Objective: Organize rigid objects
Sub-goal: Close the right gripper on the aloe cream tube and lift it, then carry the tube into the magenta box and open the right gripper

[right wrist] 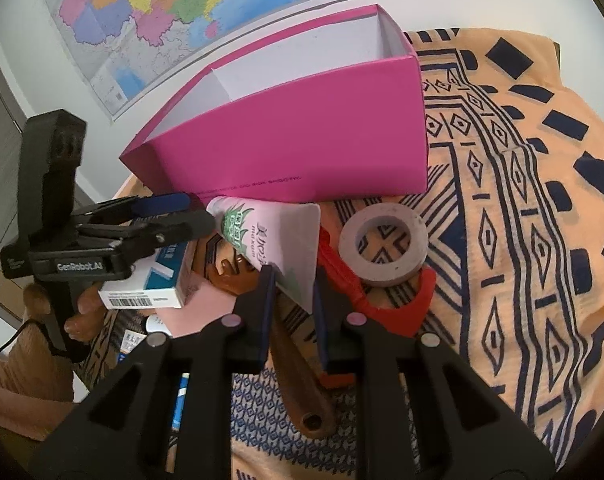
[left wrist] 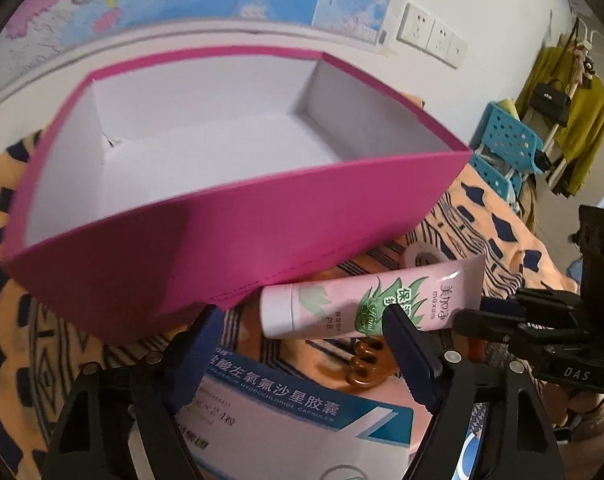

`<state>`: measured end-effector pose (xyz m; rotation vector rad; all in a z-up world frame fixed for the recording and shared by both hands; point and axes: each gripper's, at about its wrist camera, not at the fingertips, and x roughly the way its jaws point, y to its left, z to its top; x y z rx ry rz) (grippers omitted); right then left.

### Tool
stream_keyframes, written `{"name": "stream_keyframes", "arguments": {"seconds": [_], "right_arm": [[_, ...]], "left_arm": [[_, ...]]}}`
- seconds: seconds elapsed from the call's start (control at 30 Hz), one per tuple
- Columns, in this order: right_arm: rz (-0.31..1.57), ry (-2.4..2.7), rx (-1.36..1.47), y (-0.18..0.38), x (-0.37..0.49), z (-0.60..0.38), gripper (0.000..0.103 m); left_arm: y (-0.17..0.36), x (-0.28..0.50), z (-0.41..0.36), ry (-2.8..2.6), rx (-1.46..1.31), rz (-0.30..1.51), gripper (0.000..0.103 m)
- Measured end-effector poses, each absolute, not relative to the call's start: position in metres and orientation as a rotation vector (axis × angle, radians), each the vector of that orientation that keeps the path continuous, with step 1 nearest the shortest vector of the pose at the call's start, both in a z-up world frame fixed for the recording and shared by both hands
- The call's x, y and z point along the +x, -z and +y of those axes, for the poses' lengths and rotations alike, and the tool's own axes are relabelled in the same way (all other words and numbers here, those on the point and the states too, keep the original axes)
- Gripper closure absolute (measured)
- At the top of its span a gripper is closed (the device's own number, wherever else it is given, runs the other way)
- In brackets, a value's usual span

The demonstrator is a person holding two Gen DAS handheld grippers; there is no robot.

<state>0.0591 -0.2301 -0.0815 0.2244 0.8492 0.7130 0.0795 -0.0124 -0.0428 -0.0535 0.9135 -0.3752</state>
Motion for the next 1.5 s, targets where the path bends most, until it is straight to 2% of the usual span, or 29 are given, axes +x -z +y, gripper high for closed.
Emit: {"name": "stream_keyframes", "arguments": {"seconds": [0.4, 0.67, 1.1, 1.5], "right_arm": [[0.834, -0.692, 0.193, 0.081, 0.062, -0.228, 0.081], [0.805, -0.684, 0.146, 0.072, 0.061, -0.227, 0.079], [0.641, -0.794, 0.065, 0.008, 0.061, -0.21, 0.077], [0.617, -0.845, 0.054, -0.016, 0.111, -0.181, 0.077]], "left_arm": [[0.057, 0.09, -0.019, 0.491, -0.097, 0.999, 0.02], [0.041, 0.074, -0.015, 0.448, -0.104, 0.947, 0.022], [-0.027, 0.043, 0.006, 0.328, -0.116, 0.758, 0.022], [-0.037, 0.085, 0.022, 0.225, -0.12, 0.749, 0.022]]}}
